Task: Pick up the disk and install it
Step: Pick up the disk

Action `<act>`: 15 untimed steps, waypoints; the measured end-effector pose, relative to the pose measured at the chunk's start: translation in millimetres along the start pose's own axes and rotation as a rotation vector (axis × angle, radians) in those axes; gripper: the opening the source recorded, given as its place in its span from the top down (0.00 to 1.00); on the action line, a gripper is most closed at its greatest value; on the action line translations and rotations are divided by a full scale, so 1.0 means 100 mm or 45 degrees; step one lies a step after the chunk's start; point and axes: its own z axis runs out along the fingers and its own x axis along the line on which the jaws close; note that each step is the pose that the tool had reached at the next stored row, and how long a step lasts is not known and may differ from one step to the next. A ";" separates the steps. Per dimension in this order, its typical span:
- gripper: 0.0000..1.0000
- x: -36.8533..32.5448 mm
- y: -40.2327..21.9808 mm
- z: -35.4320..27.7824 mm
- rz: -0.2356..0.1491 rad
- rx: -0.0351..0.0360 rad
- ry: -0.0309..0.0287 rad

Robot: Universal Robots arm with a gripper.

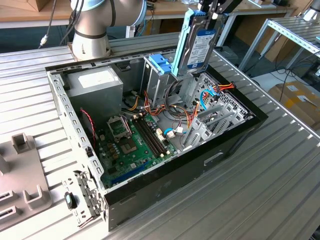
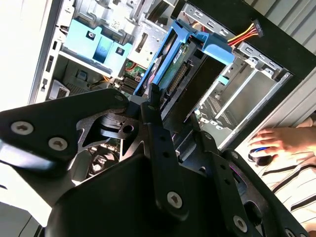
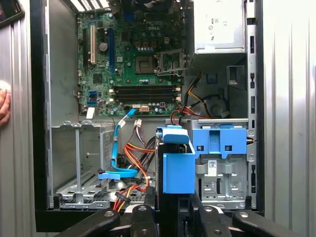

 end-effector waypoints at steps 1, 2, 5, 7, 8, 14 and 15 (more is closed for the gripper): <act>0.65 0.007 0.000 0.000 0.000 0.0000 0.0001; 0.65 0.011 0.000 0.000 0.000 -0.0001 0.0001; 0.65 0.024 0.000 0.001 0.000 0.0000 0.0000; 0.65 0.030 -0.001 0.001 0.000 0.0000 0.0001; 0.65 0.034 -0.001 0.002 0.000 0.0000 0.0001; 0.65 0.053 -0.001 0.003 0.000 0.0000 0.0000; 0.65 0.059 -0.001 0.003 0.000 0.0000 0.0001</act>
